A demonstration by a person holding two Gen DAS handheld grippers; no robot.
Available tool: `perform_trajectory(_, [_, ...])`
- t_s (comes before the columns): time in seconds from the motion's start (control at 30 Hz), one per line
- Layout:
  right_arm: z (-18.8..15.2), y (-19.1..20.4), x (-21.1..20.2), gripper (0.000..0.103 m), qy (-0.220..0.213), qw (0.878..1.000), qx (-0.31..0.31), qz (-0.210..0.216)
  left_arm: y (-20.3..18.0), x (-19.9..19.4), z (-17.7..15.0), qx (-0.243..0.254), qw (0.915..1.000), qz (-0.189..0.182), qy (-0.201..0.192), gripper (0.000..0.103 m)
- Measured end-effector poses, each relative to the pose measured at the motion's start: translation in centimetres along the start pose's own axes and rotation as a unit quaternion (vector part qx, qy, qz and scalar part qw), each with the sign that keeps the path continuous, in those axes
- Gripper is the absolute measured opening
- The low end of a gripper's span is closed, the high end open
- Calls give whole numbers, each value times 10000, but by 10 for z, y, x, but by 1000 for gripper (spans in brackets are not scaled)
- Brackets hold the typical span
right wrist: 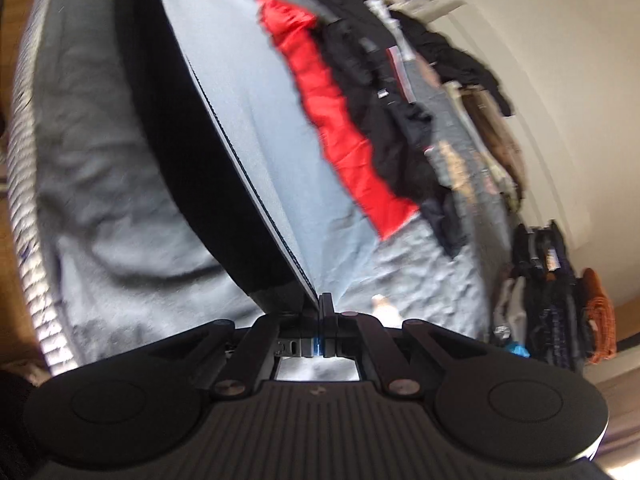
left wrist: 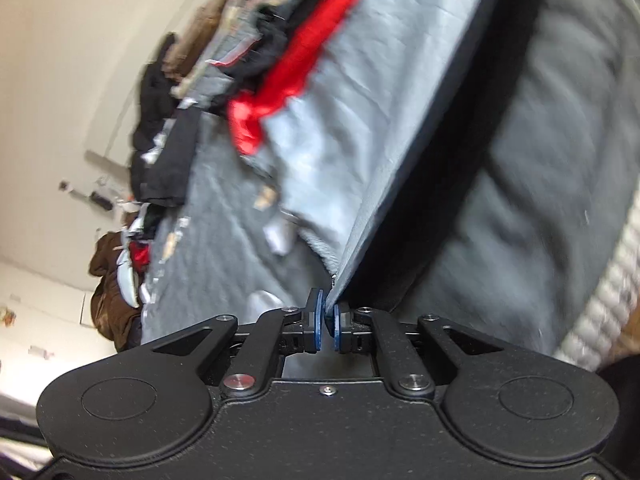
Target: Fold clothes
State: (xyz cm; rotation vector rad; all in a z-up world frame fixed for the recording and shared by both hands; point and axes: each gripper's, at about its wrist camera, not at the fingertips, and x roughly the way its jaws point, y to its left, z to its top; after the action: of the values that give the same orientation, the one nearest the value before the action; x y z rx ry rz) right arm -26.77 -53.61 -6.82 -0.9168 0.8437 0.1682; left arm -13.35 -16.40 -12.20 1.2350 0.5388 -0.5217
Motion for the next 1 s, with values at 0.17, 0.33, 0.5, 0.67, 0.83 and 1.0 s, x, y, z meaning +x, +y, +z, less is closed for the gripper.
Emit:
perform_trajectory(0.17, [-9, 23, 28, 0, 453, 9979, -311, 333, -3, 2, -6, 244, 9994, -205, 144, 9])
perform_trajectory(0.33, [-7, 18, 18, 3, 554, 9967, -279, 532, 13, -14, -6, 348, 9981, -497, 120, 50])
perform_trajectory(0.5, [4, 15, 3, 10, 630, 9955, -487, 522, 24, -27, -13, 266, 9963, -810, 69, 84])
perform_trajectory(0.67, [4, 10, -9, 47, 711, 9944, -503, 600, 34, -38, -23, 146, 9933, -1149, 30, 83])
perform_trajectory(0.83, [1, -13, -33, 48, 496, 9963, 213, 675, 77, -58, -17, -1110, 9855, -1187, -487, 83])
perform_trajectory(1.0, [9, -66, -42, 48, -404, 9690, 2320, 749, 117, -75, 21, -2844, 9407, -1130, -1462, 82])
